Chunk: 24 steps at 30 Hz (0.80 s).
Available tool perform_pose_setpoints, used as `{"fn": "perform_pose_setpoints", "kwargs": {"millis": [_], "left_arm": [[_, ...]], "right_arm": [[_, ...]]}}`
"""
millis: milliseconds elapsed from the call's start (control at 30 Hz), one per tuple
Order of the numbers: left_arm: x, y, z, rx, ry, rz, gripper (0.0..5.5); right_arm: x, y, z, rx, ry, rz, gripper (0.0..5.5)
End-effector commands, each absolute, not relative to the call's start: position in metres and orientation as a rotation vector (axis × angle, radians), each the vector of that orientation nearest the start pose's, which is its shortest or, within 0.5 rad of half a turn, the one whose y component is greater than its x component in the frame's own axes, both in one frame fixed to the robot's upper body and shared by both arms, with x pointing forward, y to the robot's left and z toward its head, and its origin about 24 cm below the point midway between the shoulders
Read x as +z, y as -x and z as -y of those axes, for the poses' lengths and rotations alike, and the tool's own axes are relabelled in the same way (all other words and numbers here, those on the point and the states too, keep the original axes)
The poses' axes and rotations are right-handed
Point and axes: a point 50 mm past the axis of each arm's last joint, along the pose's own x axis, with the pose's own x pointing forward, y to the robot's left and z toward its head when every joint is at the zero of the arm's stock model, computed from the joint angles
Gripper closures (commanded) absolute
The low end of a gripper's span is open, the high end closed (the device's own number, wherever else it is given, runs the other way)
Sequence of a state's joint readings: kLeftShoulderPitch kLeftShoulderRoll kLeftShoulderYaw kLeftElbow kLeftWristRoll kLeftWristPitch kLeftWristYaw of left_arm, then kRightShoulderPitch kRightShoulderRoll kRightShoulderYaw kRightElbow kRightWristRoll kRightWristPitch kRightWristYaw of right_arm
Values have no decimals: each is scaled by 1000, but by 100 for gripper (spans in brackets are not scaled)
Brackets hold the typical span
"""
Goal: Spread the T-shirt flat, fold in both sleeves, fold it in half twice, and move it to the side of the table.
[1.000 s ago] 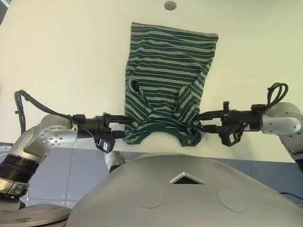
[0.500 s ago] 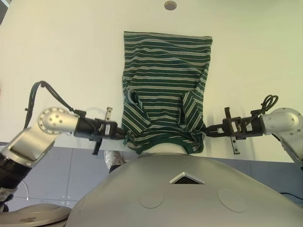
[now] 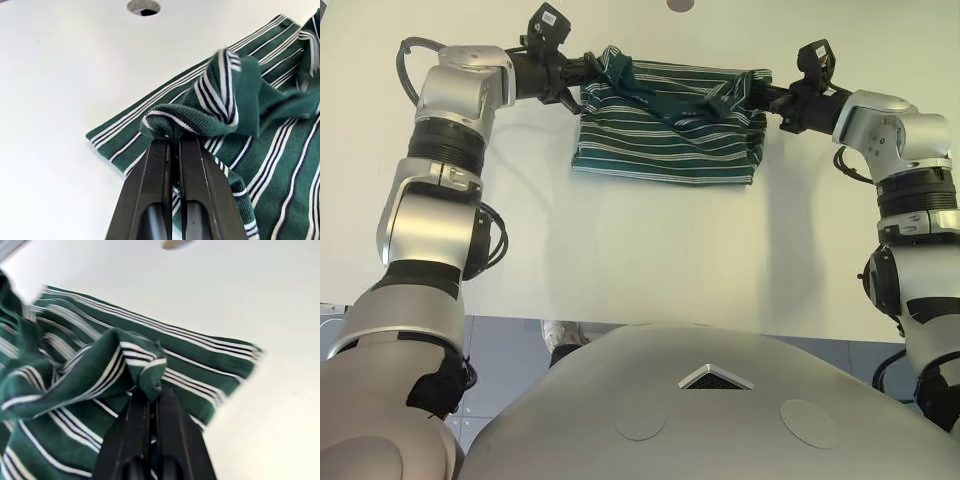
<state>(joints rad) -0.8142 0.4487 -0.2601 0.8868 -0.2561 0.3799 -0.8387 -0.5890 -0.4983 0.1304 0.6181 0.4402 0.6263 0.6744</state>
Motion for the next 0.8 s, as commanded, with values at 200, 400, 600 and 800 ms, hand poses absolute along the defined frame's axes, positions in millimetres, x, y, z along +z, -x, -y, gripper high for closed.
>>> {"fn": "perform_pose_setpoints", "kwargs": {"millis": [200, 400, 600, 800], "left_arm": [[56, -368, -206, -502, -204, -627, 462], [92, -349, -188, -764, -254, -301, 496], [45, -276, -128, -1185, -541, -567, 548], [11, -255, -161, -1211, -844, -801, 548]], "right_arm": [[63, -349, 222, 442, -146, -570, 462], [86, -343, 208, 617, 178, -328, 498], [54, -351, 179, 734, 377, -448, 550], [17, -337, 191, 906, 668, -710, 550]]}}
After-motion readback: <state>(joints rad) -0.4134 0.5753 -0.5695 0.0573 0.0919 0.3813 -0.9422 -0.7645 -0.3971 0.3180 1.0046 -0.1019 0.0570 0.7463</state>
